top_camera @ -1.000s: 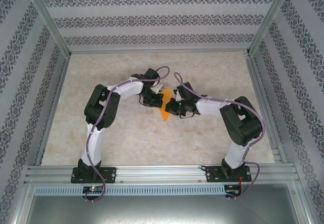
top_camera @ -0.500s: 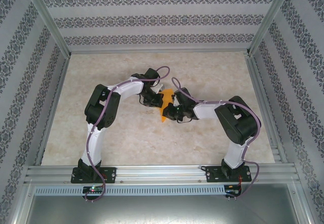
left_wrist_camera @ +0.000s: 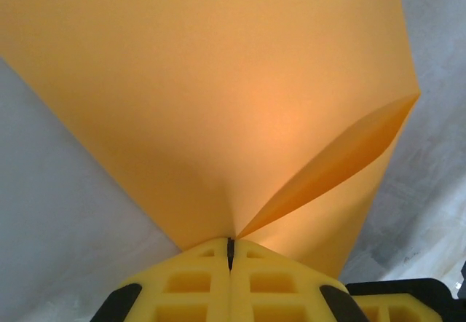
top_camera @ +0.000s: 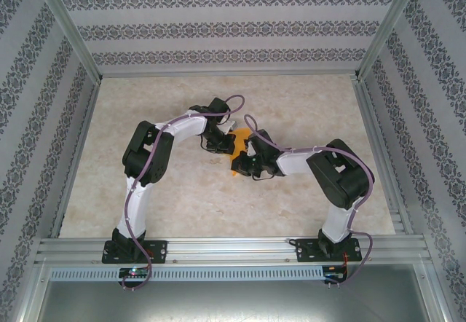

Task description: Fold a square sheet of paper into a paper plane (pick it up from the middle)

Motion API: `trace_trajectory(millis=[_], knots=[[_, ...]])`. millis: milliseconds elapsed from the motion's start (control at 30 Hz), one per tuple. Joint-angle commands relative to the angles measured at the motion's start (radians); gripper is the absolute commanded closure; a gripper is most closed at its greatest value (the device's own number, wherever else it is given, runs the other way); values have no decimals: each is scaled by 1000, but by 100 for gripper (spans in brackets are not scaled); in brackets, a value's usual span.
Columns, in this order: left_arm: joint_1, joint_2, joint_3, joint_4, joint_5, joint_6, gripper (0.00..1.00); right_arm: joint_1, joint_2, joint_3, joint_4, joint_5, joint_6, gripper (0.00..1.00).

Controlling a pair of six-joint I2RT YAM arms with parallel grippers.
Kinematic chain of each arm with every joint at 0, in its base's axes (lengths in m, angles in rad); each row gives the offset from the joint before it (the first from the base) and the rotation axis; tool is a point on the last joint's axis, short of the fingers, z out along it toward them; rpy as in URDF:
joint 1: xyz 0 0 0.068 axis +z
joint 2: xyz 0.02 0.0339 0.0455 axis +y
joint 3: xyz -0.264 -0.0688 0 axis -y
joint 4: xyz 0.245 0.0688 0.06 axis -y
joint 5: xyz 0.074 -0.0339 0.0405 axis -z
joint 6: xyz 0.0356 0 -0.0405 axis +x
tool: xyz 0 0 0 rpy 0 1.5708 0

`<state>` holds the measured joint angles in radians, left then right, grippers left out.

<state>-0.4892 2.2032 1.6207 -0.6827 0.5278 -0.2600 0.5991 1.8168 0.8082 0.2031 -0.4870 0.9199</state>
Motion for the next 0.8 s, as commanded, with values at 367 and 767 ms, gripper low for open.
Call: trace_trajectory(millis=[367,767], knots=[[0,101,-28,-49,-72,31,100,42,4,-9,15,-16,24,92],[3,109,-34,-47,-87,31,100,70,19,14,7,-25,21,92]])
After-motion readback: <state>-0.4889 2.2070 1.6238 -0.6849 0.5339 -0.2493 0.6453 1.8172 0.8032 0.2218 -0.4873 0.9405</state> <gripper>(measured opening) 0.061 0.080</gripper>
